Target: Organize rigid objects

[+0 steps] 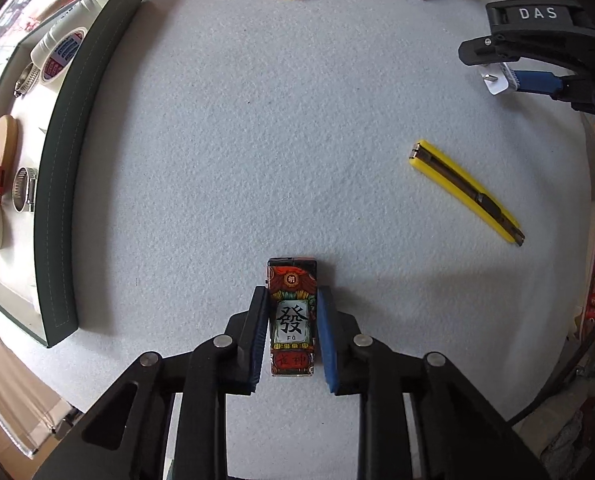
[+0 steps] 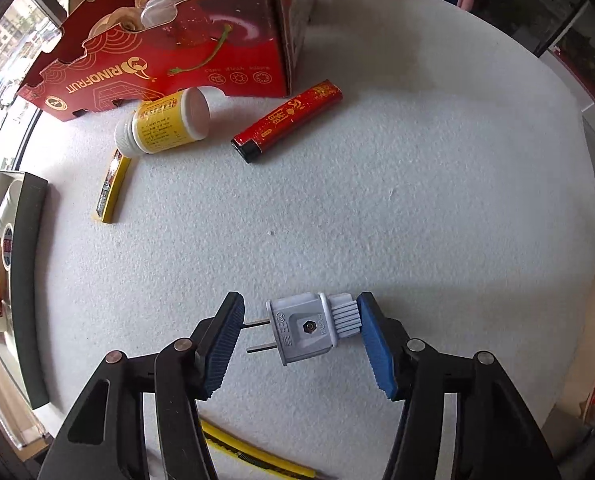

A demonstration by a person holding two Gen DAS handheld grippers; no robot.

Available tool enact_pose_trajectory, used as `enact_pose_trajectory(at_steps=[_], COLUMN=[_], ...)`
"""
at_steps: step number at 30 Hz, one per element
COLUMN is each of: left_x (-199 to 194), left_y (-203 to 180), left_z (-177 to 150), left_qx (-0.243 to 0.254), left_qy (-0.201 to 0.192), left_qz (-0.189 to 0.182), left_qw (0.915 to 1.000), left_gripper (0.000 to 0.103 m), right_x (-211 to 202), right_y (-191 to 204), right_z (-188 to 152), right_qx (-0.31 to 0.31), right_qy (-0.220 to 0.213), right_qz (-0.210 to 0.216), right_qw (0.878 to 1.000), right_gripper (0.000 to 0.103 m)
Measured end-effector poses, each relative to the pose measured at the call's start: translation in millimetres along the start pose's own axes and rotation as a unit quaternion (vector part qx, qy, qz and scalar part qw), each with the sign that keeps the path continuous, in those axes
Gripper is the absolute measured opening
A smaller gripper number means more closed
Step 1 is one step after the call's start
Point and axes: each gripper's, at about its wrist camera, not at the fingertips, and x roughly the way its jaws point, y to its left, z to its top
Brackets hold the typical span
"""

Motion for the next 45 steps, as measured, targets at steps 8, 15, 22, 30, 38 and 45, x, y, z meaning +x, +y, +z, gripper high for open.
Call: enact_pose_trajectory(at_steps=[8, 15, 22, 30, 38, 45], left_x=[-27.4, -56.7, -75.7, -96.4, -82.8, -86.1], left_y=[19.8, 10.7, 26.5, 62.6, 103.7, 120.3], left_z=[-13.0, -34.5, -33.9, -23.5, -24.3, -8.6], left_qx=[0.064, 0.131, 0.163, 0.136, 0.154, 0.202], left_qy=[-0.003, -0.01, -0.019, -0.04, -0.054, -0.058], left_qz=[-0.01, -0.002, 0.01, 0.015, 0.002, -0.012], left_qw=[0.9979, 0.9914, 0.9864, 0.9898, 0.9866, 0.9777], left_gripper=[0.026, 0.026, 0.026, 0.026, 0.026, 0.026], right_x=[-53.0, -59.9, -49.3, -53.6, -55.5, -57.4], right_y=[-5.5, 18.2, 31.4, 62.7, 92.5, 118.2], right_z=[-85.5, -186.8, -224.9, -206.1, -199.4, -208.6], right_qx=[0.03, 0.055, 0.054, 0.037, 0.061, 0.11], right_qy=[0.009, 0.047, 0.068, 0.039, 0.026, 0.023], right_qz=[0.042, 0.055, 0.055, 0.045, 0.032, 0.019], right_qw=[0.999, 0.996, 0.995, 0.998, 0.997, 0.994], right_gripper=[0.059, 0.059, 0.059, 0.059, 0.059, 0.059])
